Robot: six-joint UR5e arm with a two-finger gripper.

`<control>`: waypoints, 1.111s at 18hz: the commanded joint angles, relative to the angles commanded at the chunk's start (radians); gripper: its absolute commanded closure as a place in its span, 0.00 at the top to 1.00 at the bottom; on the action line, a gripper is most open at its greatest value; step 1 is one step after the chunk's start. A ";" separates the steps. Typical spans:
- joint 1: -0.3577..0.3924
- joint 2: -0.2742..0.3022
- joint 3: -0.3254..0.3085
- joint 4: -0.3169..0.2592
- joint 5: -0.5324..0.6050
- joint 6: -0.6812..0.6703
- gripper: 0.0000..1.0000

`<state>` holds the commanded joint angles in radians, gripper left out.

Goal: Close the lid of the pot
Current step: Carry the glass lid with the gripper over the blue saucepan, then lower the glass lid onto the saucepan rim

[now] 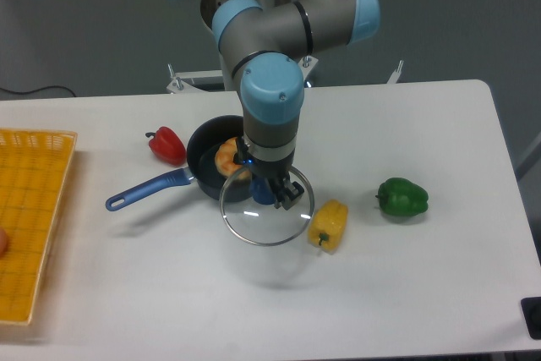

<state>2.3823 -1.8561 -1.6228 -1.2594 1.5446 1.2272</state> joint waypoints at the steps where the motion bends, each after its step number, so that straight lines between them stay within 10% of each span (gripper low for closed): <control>1: -0.012 0.002 -0.015 0.000 0.015 0.008 0.48; 20: -0.143 0.138 -0.158 -0.002 0.114 0.052 0.48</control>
<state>2.2396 -1.7181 -1.7808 -1.2609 1.6582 1.2793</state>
